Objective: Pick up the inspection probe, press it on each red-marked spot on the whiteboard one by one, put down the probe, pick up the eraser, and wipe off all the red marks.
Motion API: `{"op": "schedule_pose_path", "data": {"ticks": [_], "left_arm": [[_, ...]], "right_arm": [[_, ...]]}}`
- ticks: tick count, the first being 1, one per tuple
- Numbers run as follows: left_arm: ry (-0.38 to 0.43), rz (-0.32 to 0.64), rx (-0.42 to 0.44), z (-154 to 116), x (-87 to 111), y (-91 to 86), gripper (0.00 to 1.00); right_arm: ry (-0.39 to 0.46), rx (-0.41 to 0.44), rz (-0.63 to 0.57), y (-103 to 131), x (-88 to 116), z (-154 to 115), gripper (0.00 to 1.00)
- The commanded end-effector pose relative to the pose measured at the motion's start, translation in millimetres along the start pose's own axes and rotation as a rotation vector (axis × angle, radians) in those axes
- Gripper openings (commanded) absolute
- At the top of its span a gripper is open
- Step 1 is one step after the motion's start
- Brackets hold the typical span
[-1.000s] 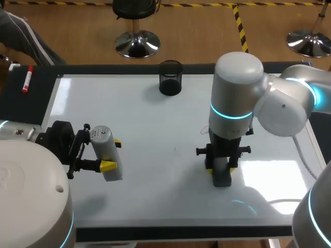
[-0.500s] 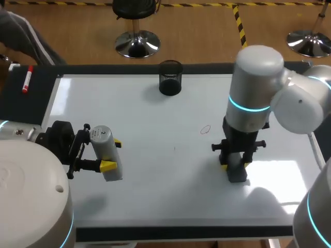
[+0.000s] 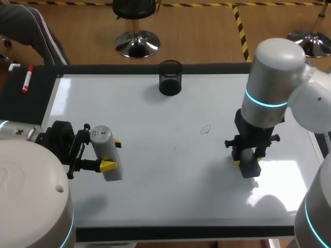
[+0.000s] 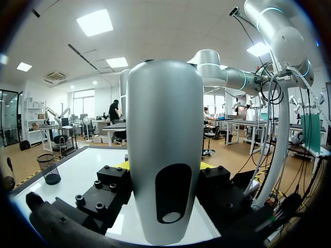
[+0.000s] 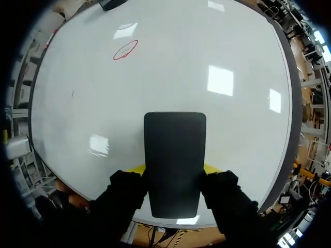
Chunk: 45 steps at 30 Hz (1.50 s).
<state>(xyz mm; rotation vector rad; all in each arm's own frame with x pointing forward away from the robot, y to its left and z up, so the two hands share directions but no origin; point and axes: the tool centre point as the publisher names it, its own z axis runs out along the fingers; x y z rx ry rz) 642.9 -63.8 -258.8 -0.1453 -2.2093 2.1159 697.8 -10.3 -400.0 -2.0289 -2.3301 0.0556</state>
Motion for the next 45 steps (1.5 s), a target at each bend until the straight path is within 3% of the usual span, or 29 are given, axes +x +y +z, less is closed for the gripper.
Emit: {"op": "schedule_pose_path", "data": {"ticks": [1,10,45], "left_arm": [[-0.001,0.002,0.003,0,0.1,-0.2,0.00],[-0.001,0.002,0.003,0,0.1,-0.2,0.00],[0.000,0.000,0.001,1,-2.3,0.5,0.00]], "right_arm": [[0.015,-0.010,-0.010,-4,-13,-11,0.00],[0.036,-0.028,-0.011,2,-26,-25,0.00],[0.034,-0.028,-0.018,5,-26,-29,0.00]]}}
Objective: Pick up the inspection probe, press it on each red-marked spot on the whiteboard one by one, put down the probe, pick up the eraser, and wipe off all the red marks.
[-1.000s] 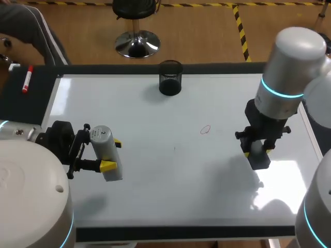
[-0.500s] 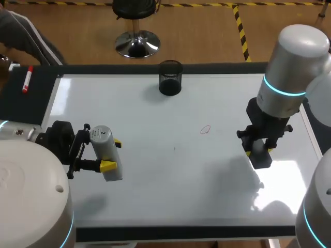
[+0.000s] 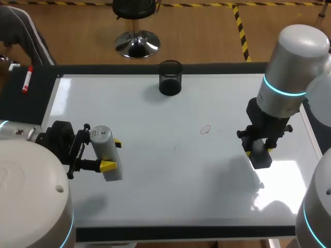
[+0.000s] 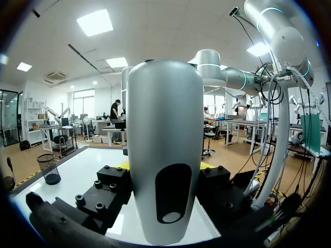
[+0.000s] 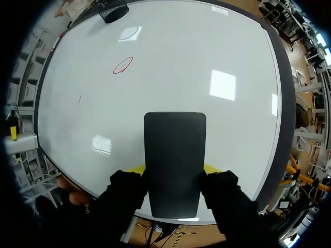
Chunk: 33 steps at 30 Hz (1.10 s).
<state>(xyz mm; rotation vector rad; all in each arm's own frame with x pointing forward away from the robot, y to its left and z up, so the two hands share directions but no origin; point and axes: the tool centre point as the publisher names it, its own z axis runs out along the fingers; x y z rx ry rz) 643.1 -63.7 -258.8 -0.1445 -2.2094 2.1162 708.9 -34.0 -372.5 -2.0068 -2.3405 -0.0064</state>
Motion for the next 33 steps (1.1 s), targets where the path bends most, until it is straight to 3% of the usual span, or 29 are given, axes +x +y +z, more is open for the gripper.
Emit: {"op": "schedule_pose_path", "data": {"ticks": [1,14,33], "left_arm": [[0.002,0.000,0.002,2,-3.4,0.8,0.00],[0.022,-0.018,0.016,17,-29.8,7.4,0.00],[0.081,0.001,0.017,54,-95.2,8.2,0.00]], "right_arm": [[0.003,-0.002,-0.002,-1,-1,-1,0.00],[0.003,-0.002,-0.002,-1,-1,-1,0.00],[0.003,-0.002,-0.002,-1,-1,-1,0.00]]}}
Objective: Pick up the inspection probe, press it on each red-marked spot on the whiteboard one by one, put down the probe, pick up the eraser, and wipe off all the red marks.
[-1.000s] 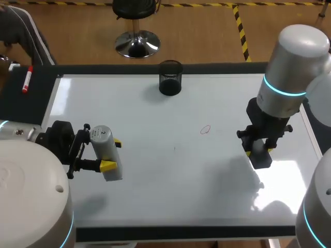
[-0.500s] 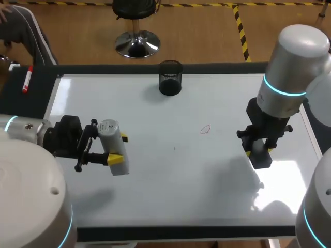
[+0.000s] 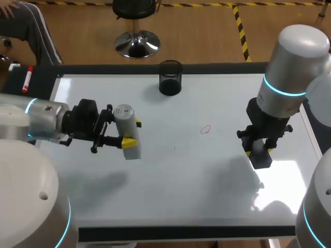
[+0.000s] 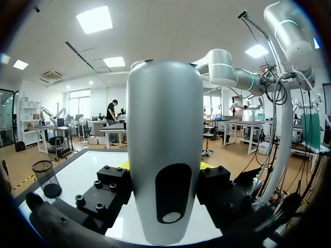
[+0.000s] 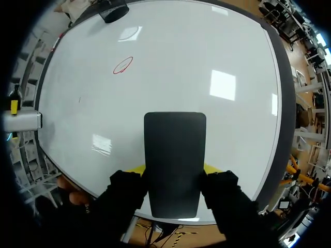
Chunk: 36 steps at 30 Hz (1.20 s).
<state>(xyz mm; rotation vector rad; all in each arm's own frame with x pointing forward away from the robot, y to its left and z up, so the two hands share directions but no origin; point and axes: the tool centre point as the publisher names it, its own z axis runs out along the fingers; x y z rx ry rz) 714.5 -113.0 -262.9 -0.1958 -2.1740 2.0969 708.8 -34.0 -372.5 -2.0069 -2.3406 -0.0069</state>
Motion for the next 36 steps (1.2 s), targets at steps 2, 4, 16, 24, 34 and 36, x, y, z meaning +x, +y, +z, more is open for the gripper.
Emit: {"op": "schedule_pose_path", "data": {"ticks": [2,4,16,24,34,36], "left_arm": [[0.031,0.003,0.010,16,-25.7,5.9,0.00],[0.033,0.010,0.016,21,-31.6,5.4,0.00],[0.021,0.013,0.022,42,-65.5,5.0,0.00],[0.022,0.021,0.031,59,-83.9,3.8,0.00],[0.051,0.007,0.035,86,-96.3,7.6,0.00],[0.054,0.007,0.034,88,-100.9,8.1,0.00]], "right_arm": [[0.002,-0.002,-0.002,-1,-1,-1,0.00],[0.002,-0.002,-0.002,-1,-1,-1,0.00],[0.002,-0.002,-0.002,-1,-1,-1,0.00],[0.002,-0.002,-0.002,-1,-1,-1,0.00],[0.002,-0.002,-0.002,-1,-1,-1,0.00],[0.002,-0.002,-0.002,-1,-1,-1,0.00]]}}
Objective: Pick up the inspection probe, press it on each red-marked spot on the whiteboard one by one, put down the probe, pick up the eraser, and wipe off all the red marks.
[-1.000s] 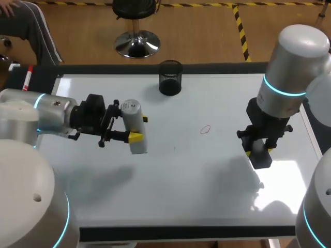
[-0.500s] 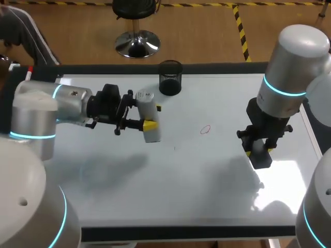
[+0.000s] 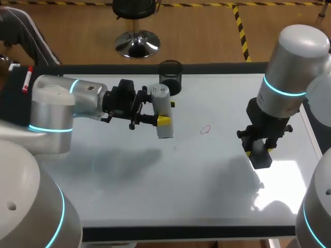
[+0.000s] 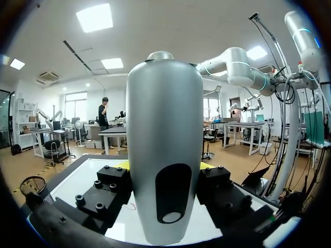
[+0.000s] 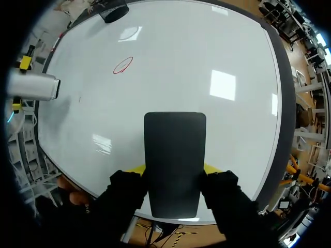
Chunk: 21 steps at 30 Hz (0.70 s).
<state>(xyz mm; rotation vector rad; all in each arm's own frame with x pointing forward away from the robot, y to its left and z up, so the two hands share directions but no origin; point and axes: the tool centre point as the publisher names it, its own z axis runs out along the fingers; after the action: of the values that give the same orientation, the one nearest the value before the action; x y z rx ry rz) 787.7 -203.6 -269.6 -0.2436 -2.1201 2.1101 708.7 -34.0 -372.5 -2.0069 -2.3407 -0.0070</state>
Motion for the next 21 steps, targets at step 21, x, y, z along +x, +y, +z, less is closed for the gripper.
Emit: {"op": "schedule_pose_path", "data": {"ticks": [21], "left_arm": [[0.089,0.000,0.004,66,-52.6,11.4,0.00]], "right_arm": [[0.002,-0.002,-0.002,-1,-1,-1,0.00]]}}
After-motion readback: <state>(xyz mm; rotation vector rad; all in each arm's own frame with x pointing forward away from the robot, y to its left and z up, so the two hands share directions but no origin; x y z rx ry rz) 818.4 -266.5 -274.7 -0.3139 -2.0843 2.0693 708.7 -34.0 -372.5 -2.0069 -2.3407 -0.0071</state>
